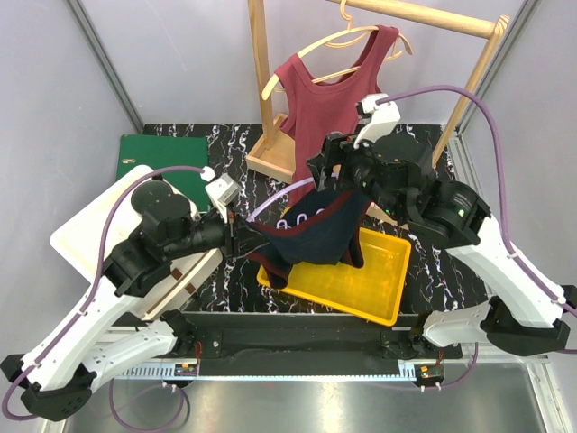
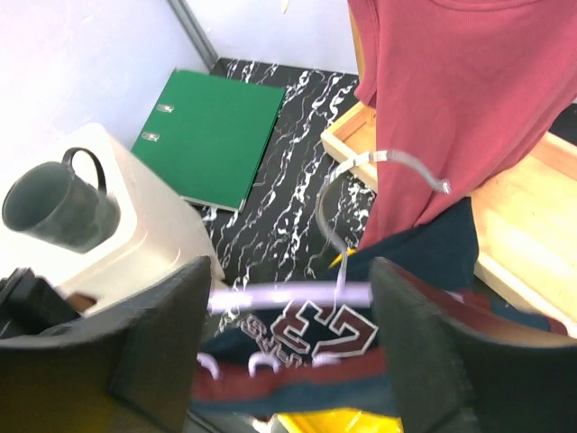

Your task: Remove the tank top from the hanger

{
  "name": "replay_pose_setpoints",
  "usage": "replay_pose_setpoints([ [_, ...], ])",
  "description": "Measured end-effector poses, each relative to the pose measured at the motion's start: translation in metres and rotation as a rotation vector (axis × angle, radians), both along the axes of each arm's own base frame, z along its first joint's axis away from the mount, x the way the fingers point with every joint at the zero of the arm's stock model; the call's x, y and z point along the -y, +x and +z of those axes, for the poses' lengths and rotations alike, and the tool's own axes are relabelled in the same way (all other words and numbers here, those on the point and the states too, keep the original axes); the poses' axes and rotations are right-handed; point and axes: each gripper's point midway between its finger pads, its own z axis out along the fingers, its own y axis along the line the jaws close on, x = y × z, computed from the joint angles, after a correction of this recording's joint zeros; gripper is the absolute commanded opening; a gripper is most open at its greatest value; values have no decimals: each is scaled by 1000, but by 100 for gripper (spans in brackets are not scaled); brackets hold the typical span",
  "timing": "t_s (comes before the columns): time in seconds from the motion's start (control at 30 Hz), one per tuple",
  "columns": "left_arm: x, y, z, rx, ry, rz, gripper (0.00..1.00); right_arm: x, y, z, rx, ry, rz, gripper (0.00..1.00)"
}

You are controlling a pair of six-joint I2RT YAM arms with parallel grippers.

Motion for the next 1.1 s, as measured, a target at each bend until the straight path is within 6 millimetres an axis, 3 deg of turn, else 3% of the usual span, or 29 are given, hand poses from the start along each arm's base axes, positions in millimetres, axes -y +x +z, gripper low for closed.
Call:
replay_pose_setpoints([
  [0.13, -1, -9, 5, 9, -23, -31, 0, -11, 11, -5, 1, -6, -18, 63],
  [0.2, -2, -15, 10, 17, -38, -51, 0, -16, 15, -12, -6, -15, -24, 51],
  [0.3, -3, -20, 13, 26, -51, -69, 0, -20, 18, -20, -19, -23, -27, 39],
  [0.57, -1, -21, 16, 22, -54, -79, 0, -18, 20, -30, -33, -4, -50, 37],
  [0.7, 2, -18, 20, 12, -58, -79, 0, -7, 20, -33, -25, -4, -81, 3],
  [0.8, 4, -19, 22, -3, -58, -84, 0, 2, 20, -41, -15, -73, -87, 0],
  [0.87, 4, -20, 19, -17, -54, -85, 7, 4, 21, -45, -12, -95, -93, 0],
  [0.9, 5, -19, 19, -22, -54, -85, 21, 5, 21, -45, -11, -97, -98, 0],
  [0.97, 6, -19, 20, -24, -58, -84, 34, 6, 22, -44, -8, -97, -106, 0],
  [1.0, 6, -18, 22, -18, -65, -82, 38, 8, 22, -44, -6, -101, -115, 0],
  [1.03, 6, -17, 26, -1, -76, -79, 49, 11, 21, -44, -9, -102, -124, 0],
  [1.1, 4, -13, 40, 47, -117, -54, 57, 16, 21, -40, -11, -72, -149, 0],
])
